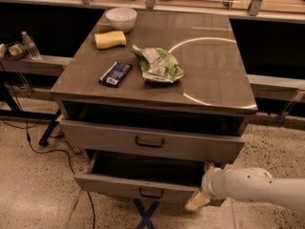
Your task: Open middle drawer
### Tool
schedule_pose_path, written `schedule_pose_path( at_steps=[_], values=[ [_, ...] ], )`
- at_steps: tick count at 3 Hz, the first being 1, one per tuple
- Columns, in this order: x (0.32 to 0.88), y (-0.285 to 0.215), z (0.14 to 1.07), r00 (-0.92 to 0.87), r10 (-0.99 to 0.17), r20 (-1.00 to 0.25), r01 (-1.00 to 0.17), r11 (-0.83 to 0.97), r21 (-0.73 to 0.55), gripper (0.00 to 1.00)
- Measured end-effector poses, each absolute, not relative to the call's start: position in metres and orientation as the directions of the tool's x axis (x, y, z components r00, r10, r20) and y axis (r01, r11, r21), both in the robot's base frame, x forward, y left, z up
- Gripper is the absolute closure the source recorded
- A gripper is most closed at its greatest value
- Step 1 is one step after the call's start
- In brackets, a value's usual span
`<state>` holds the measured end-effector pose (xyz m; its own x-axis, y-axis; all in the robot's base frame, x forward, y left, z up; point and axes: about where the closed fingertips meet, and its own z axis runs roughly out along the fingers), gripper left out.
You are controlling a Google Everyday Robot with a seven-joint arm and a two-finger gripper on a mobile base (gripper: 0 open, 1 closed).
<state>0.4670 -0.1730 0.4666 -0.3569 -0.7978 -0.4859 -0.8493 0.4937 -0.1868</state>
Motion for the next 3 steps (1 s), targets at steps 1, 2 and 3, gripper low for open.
schedule_pose_path(
  at_steps=[1, 2, 3],
  values=[
    [0.476, -0.173, 0.475, -0.338, -0.803, -0.492, -0.852, 0.483, -0.203, 0.25],
    [0.484, -0.171, 0.473, -0.337, -0.800, -0.496, -0.853, 0.483, -0.200, 0.47],
    [0.489, -0.173, 0.465, -0.354, -0.791, -0.499, -0.847, 0.498, -0.187, 0.70]
  ],
)
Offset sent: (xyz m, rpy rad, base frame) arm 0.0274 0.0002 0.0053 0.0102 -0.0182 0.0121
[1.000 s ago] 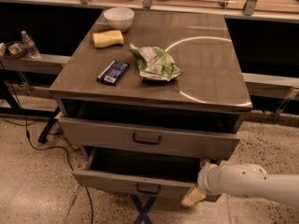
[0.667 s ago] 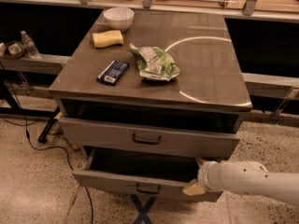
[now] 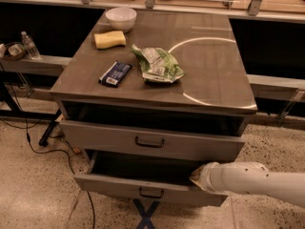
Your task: Open middle drawer
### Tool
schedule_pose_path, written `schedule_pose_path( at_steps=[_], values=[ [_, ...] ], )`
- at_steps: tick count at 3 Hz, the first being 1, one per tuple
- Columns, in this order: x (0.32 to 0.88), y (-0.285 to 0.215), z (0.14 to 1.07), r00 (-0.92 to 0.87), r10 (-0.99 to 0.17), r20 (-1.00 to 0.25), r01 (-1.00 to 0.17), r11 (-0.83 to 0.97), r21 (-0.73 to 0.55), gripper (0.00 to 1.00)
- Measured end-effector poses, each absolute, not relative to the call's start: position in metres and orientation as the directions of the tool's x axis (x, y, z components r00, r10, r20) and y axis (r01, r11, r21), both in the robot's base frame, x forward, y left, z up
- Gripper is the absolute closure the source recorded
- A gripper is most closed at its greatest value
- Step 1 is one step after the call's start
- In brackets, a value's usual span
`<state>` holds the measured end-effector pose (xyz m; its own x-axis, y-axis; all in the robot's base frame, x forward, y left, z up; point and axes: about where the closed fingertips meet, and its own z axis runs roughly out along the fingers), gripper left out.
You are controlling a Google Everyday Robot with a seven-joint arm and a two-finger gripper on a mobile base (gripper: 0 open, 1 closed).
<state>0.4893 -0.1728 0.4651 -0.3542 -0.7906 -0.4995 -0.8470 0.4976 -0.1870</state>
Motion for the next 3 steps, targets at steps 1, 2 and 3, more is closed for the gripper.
schedule_pose_path(
  at_steps=[1, 2, 3],
  values=[
    [0.497, -0.169, 0.453, -0.370, -0.773, -0.515, -0.840, 0.515, -0.171, 0.99],
    [0.502, -0.163, 0.439, -0.373, -0.775, -0.510, -0.844, 0.512, -0.160, 1.00],
    [0.495, -0.164, 0.427, -0.371, -0.795, -0.480, -0.863, 0.486, -0.138, 1.00]
  ],
)
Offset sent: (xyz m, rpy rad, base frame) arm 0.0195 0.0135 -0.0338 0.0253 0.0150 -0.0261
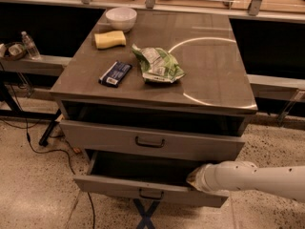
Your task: Open middle drawer
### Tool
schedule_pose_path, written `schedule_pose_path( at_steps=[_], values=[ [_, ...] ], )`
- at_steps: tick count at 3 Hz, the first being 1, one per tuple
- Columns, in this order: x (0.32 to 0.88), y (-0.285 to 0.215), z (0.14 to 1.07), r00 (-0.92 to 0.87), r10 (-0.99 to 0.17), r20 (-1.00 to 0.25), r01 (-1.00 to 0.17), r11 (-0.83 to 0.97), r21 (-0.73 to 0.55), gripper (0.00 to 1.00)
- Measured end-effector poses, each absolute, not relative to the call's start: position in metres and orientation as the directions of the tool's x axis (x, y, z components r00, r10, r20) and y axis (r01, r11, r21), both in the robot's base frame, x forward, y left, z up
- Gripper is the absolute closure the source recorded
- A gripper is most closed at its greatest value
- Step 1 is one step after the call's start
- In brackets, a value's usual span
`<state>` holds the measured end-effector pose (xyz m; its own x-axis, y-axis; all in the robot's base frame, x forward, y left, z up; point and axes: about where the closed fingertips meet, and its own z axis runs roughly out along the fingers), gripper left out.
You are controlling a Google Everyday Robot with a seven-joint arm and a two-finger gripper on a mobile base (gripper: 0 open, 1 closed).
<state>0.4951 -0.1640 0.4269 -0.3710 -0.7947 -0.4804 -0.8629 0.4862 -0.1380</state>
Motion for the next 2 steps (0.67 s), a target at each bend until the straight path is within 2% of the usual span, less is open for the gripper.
schedule_pose_path(
  at_steps=[2],
  values=[
    [0.455, -0.183, 0.415, -0.381, -0.846, -0.373, -0.894, 0.439, -0.082, 1.00]
  ],
)
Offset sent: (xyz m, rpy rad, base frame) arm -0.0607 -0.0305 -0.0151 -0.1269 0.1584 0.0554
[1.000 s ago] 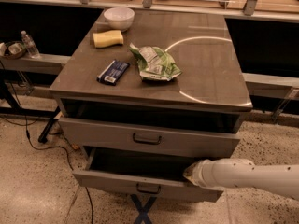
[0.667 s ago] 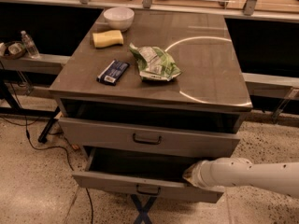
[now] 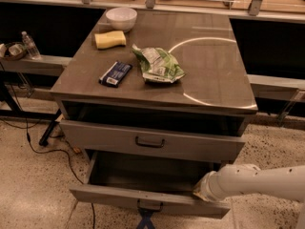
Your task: Open middle drawer
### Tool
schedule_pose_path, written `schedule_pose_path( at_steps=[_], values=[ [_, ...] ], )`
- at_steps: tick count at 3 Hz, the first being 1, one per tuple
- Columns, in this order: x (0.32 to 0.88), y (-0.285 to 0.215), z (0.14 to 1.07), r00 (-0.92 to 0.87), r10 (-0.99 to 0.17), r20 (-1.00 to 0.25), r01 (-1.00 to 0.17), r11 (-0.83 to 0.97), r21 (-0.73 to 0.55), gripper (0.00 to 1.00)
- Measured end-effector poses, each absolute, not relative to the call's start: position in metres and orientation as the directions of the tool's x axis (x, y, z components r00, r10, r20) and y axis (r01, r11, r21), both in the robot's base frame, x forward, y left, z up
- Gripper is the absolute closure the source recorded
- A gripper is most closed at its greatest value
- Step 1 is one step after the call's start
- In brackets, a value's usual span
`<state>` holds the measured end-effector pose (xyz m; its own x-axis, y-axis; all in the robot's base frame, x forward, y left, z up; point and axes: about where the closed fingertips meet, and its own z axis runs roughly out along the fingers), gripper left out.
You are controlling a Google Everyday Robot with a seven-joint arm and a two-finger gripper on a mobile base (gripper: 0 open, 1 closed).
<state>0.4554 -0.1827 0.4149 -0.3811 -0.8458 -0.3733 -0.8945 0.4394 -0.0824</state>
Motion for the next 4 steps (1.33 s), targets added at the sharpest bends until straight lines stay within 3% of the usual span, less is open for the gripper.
schedule_pose_path(
  at_steps=[4],
  values=[
    [0.338, -0.185, 0.392, -0.296, -0.920, -0.255, -0.944, 0.241, 0.226, 1.00]
  ],
)
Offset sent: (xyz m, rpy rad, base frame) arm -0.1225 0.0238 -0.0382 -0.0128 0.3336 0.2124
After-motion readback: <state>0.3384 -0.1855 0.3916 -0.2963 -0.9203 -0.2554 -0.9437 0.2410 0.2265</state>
